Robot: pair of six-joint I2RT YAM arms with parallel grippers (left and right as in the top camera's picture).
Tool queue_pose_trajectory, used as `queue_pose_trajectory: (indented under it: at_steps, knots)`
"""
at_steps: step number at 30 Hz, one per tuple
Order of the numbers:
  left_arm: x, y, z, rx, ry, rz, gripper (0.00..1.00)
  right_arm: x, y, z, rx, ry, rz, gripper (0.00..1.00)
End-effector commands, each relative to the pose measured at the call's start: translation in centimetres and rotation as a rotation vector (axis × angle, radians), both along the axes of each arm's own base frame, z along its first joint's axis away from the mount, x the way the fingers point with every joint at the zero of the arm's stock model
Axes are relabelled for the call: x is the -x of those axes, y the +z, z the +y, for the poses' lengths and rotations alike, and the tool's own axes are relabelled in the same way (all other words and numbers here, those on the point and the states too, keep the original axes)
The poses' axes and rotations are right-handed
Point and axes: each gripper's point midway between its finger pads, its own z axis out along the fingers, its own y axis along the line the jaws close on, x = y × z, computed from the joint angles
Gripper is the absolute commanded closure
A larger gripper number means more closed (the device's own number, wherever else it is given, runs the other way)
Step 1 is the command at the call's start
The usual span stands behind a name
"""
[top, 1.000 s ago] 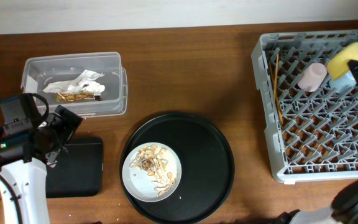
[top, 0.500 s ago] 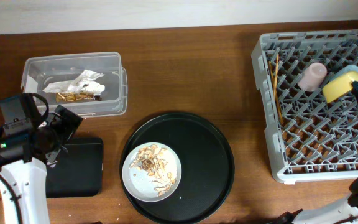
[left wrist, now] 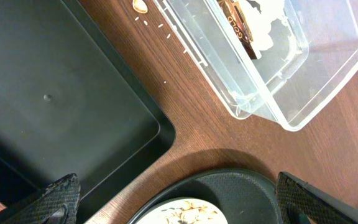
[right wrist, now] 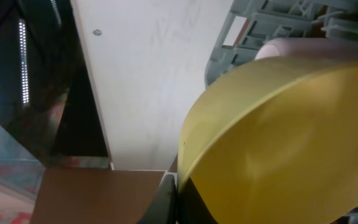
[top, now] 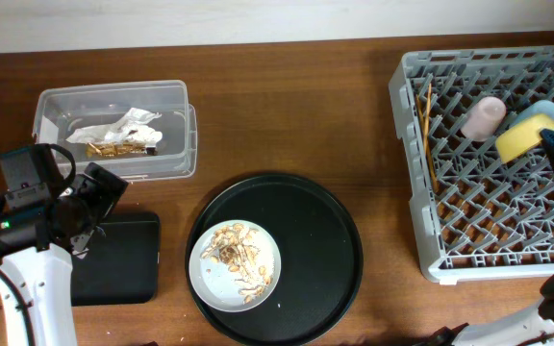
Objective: Sort waste into correct bins and load items into the dishwasher rack
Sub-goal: 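Lower the yellow bowl into the rack and release it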
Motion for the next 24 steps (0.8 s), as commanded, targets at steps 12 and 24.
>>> queue_pose_trajectory:
  at_steps: [12, 24]
  knots:
    - [0.0, 0.1, 0.0, 0.011, 0.013, -0.003, 0.01, 1.0, -2.3, 0.4, -0.02, -0.041, 0.139, 0.89]
    - [0.0, 0.1, 0.0, 0.011, 0.013, -0.003, 0.01, 3.4, 2.1, 1.9, 0.104, -0.134, 0.242, 0.61]
